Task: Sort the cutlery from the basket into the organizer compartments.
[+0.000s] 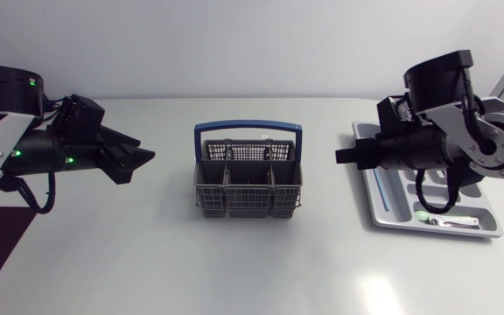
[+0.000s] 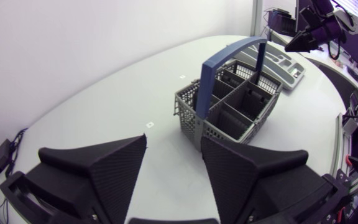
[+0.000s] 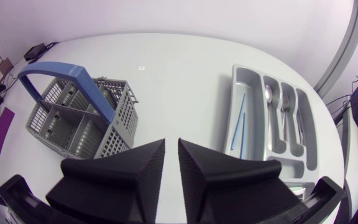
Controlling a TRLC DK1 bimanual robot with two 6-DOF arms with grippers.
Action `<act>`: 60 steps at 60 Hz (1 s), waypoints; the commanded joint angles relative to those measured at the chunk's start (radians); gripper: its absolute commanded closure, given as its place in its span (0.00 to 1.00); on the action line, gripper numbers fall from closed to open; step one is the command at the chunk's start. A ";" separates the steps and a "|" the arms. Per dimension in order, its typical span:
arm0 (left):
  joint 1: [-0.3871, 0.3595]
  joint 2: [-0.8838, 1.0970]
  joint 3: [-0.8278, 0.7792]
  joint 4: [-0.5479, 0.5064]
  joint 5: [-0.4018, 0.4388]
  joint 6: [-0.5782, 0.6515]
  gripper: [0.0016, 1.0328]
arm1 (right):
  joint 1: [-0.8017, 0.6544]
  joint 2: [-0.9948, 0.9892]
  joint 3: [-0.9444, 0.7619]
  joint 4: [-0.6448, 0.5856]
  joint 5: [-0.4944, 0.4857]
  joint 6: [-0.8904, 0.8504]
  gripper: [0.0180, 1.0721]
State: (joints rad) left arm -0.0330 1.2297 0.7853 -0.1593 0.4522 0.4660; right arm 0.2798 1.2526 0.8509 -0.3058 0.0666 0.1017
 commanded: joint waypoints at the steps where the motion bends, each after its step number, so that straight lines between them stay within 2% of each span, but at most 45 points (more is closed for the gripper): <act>1: 0.001 -0.072 -0.057 0.035 -0.064 -0.032 0.10 | 0.004 -0.045 -0.047 0.016 0.042 -0.036 0.59; 4: 0.001 -0.107 -0.083 0.063 -0.109 -0.043 0.05 | 0.002 -0.076 -0.067 0.023 0.056 -0.051 0.55; 10: 0.002 -0.151 -0.110 0.084 -0.141 -0.059 0.05 | -0.005 -0.124 -0.090 0.028 0.084 -0.073 0.47; 15: 0.005 -0.203 -0.132 0.089 -0.184 -0.070 0.05 | -0.005 -0.174 -0.116 0.033 0.128 -0.099 0.32; 26: 0.035 -0.354 -0.184 0.110 -0.199 -0.086 0.05 | -0.018 -0.280 -0.165 0.039 0.182 -0.152 0.16; 40: 0.100 -0.524 -0.242 0.087 -0.204 -0.118 0.05 | -0.093 -0.415 -0.234 0.059 0.191 -0.229 0.07; 60: 0.147 -0.736 -0.318 0.044 -0.208 -0.138 0.05 | -0.174 -0.613 -0.325 0.057 0.190 -0.309 0.05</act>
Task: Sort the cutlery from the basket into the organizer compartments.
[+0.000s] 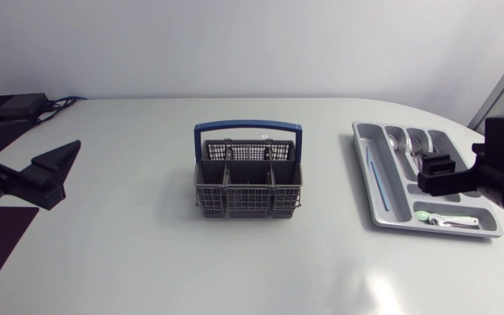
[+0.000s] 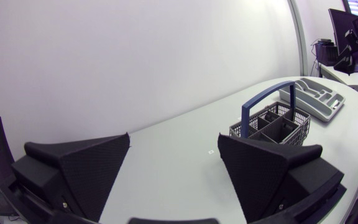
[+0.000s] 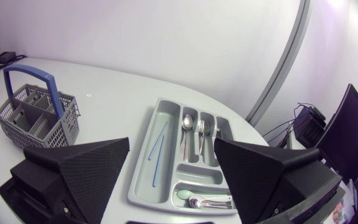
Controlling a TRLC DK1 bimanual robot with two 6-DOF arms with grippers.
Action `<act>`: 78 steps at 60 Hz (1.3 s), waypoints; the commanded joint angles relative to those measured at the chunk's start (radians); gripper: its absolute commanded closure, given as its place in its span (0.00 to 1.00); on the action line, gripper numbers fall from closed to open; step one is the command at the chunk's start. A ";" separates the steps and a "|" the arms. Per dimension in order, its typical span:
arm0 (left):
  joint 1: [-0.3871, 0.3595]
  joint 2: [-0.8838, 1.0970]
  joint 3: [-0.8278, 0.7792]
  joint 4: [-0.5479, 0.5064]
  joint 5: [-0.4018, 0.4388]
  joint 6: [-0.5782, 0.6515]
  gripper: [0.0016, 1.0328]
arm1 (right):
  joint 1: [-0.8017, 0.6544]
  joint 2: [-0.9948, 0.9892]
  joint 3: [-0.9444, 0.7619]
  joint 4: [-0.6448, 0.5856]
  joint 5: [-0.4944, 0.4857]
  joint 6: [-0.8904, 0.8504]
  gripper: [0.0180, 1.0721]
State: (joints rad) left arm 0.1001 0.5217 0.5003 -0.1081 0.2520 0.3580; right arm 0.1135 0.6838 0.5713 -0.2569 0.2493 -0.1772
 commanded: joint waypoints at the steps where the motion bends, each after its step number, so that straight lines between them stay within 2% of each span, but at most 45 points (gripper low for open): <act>1: 0.012 -0.036 -0.040 -0.005 -0.012 -0.035 0.05 | -0.008 -0.055 -0.051 0.008 0.007 -0.033 0.05; 15: -0.018 -0.165 -0.162 0.025 -0.075 -0.121 0.05 | -0.030 -0.190 -0.120 0.002 0.005 -0.068 0.05; 52: -0.098 -0.511 -0.490 0.106 -0.246 -0.351 0.05 | -0.088 -0.535 -0.435 0.180 -0.172 0.103 0.05; 67: -0.100 -0.522 -0.500 0.108 -0.252 -0.358 0.05 | -0.113 -0.681 -0.569 0.256 -0.248 0.176 0.05; 78: -0.100 -0.522 -0.500 0.108 -0.252 -0.358 0.05 | -0.113 -0.684 -0.571 0.257 -0.249 0.177 0.05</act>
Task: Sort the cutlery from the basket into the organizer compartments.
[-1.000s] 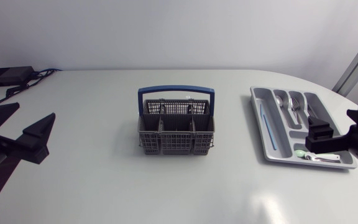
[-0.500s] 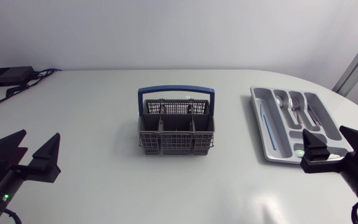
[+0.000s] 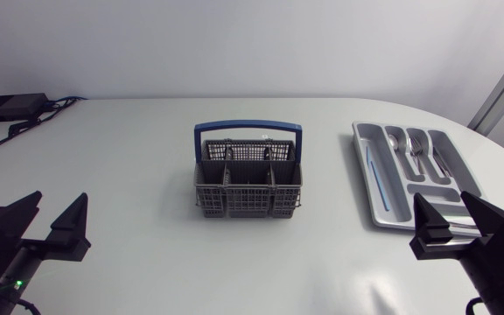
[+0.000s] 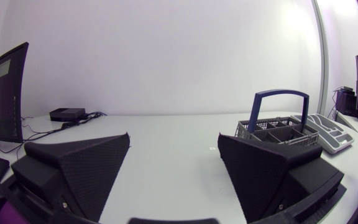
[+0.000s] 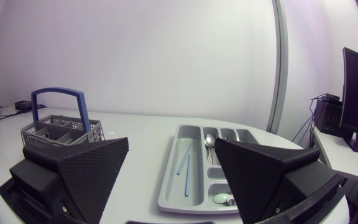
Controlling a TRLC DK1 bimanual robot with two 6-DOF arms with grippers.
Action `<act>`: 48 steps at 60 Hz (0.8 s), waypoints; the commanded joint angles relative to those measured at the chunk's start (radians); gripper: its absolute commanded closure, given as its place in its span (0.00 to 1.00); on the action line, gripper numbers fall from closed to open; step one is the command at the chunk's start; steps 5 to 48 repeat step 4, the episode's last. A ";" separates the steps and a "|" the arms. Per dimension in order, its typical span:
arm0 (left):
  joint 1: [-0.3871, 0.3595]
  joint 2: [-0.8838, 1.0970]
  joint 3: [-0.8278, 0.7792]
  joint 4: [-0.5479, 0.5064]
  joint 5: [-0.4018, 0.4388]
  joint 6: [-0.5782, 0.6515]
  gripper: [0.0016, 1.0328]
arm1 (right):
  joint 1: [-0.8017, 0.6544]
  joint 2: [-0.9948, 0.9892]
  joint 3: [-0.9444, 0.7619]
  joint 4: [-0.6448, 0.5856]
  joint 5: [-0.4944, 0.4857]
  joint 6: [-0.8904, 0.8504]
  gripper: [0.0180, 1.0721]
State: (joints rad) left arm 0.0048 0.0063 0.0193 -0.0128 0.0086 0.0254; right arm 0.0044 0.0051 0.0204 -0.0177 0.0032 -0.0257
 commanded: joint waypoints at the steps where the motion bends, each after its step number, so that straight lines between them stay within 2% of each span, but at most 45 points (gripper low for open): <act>1: -0.005 -0.006 -0.019 0.013 -0.009 -0.025 0.05 | -0.004 -0.005 -0.020 0.018 -0.003 0.026 0.05; 48: -0.005 -0.006 -0.019 0.013 -0.009 -0.025 0.05 | -0.004 -0.005 -0.020 0.018 -0.003 0.026 0.05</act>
